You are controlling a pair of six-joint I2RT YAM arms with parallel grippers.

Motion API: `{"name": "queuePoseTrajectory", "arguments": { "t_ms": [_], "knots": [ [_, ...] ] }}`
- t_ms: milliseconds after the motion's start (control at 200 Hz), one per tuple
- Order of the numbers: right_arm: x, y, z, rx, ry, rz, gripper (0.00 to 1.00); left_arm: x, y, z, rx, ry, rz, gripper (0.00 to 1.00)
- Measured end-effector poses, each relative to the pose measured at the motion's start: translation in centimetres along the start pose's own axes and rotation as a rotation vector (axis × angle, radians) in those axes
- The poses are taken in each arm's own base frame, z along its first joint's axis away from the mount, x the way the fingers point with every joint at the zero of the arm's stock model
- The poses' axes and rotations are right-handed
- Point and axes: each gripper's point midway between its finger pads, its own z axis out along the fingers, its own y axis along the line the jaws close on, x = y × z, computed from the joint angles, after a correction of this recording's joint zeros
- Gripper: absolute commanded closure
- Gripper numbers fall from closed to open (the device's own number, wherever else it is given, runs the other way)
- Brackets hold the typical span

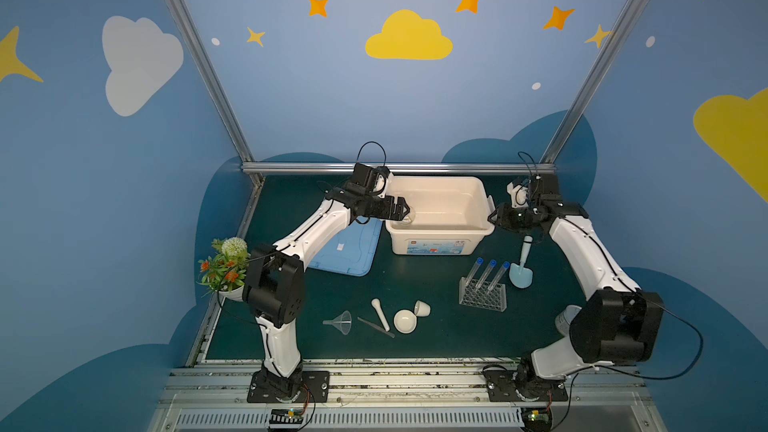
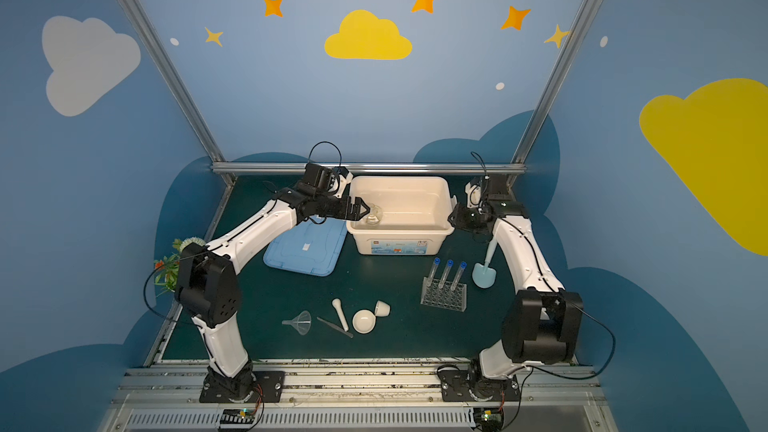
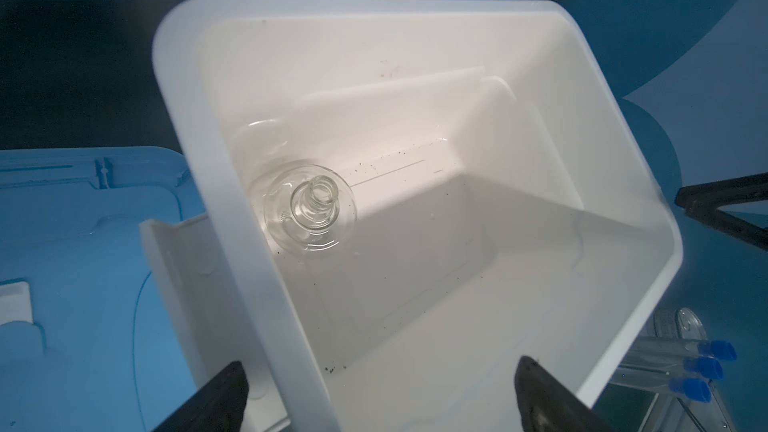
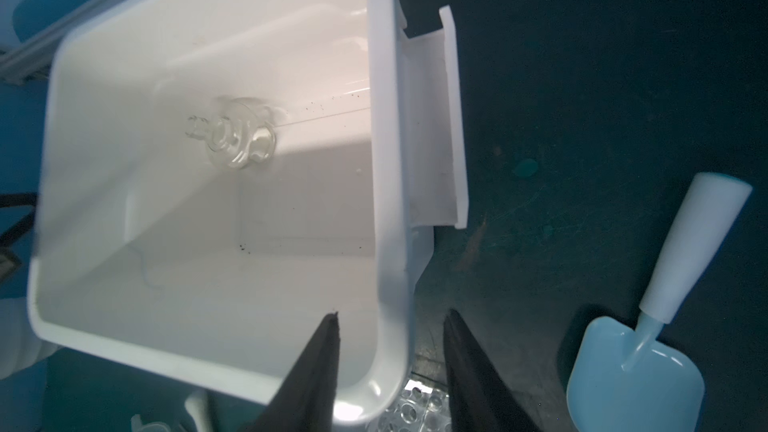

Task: Organize the chemistry lab equipment

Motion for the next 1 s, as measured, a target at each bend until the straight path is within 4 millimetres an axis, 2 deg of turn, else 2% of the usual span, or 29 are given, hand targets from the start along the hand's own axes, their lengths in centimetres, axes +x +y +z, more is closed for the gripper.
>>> {"name": "queuePoseTrajectory", "arguments": {
  "t_ms": [80, 180, 265, 375, 531, 681, 776, 876, 1001],
  "knots": [
    [-0.7, 1.5, -2.3, -0.024, -0.065, -0.038, 0.39, -0.7, -0.7, -1.8, 0.006, -0.047, 0.021, 0.0],
    [-0.9, 4.1, -5.4, -0.061, -0.153, -0.09, 0.37, -1.6, -1.7, -4.5, 0.012, -0.115, 0.054, 0.0],
    [-0.3, 6.2, -7.5, -0.092, -0.196, -0.124, 0.37, -2.3, -2.3, -6.6, 0.004, -0.167, 0.082, 0.0],
    [1.2, 8.6, -8.7, -0.123, -0.192, -0.152, 0.37, -2.3, -2.3, -8.3, -0.017, -0.203, 0.098, 0.0],
    [5.1, 11.8, -8.5, -0.158, -0.104, -0.167, 0.37, -0.1, -0.5, -8.8, -0.071, -0.189, 0.078, 0.0],
    [11.0, 14.8, -7.0, -0.181, 0.03, -0.188, 0.37, 2.7, 2.1, -8.8, -0.13, -0.153, 0.031, 0.0],
    [14.6, 16.0, -6.1, -0.163, 0.11, -0.211, 0.36, 4.1, 3.5, -9.0, -0.163, -0.137, 0.005, 0.0],
    [17.9, 16.9, -5.4, -0.148, 0.181, -0.211, 0.36, 5.3, 4.6, -9.4, -0.192, -0.132, -0.015, 0.0],
    [21.9, 16.1, -4.0, -0.091, 0.265, -0.173, 0.36, 6.0, 5.4, -10.0, -0.213, -0.138, -0.031, 0.0]
  ]
}}
